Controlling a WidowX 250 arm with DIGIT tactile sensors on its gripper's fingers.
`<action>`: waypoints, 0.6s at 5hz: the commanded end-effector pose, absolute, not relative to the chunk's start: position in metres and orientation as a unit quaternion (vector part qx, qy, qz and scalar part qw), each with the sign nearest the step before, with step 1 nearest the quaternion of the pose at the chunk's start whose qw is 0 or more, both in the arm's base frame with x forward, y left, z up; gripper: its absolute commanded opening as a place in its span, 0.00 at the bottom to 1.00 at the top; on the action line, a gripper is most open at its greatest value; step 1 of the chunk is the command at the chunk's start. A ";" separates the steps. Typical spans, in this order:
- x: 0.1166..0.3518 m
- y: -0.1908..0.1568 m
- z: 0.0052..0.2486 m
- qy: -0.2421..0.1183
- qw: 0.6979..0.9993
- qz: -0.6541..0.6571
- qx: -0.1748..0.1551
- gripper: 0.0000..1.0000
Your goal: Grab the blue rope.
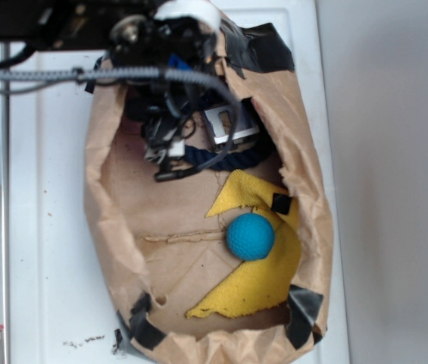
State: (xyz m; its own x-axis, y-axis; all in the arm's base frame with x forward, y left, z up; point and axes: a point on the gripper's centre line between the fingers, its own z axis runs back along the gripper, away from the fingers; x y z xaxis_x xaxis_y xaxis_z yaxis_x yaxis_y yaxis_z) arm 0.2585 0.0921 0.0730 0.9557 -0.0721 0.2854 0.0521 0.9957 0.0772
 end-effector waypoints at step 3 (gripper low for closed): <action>0.267 0.041 0.096 -0.208 0.971 -0.112 0.041 1.00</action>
State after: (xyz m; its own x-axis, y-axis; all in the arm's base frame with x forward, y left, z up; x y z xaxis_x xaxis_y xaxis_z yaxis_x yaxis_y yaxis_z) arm 0.2575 0.0454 0.0783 0.9092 -0.2124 0.3581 0.1851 0.9766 0.1095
